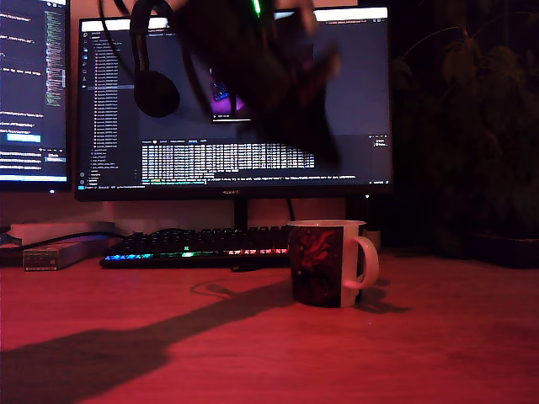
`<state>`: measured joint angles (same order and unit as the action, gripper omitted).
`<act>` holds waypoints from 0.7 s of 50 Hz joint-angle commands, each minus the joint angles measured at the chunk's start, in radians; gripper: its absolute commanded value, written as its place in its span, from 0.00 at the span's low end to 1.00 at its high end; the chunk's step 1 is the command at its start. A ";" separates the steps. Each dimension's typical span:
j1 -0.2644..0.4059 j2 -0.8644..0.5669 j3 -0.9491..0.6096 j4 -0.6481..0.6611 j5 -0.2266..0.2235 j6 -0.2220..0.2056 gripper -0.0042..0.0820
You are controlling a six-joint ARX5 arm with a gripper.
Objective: Pick up the coffee capsules from the table one by one and drop them inside the nearest coffee cup
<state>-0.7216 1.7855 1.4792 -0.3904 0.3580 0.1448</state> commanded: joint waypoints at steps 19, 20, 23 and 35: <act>-0.002 -0.248 -0.248 0.152 -0.028 -0.017 0.02; 0.000 -0.261 -0.262 0.158 -0.032 -0.018 0.02; 0.005 -0.300 -0.302 0.175 -0.038 -0.024 0.02; 0.044 -0.459 -0.442 0.222 -0.065 -0.055 0.02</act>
<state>-0.6880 1.3594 1.0672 -0.1864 0.2981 0.1028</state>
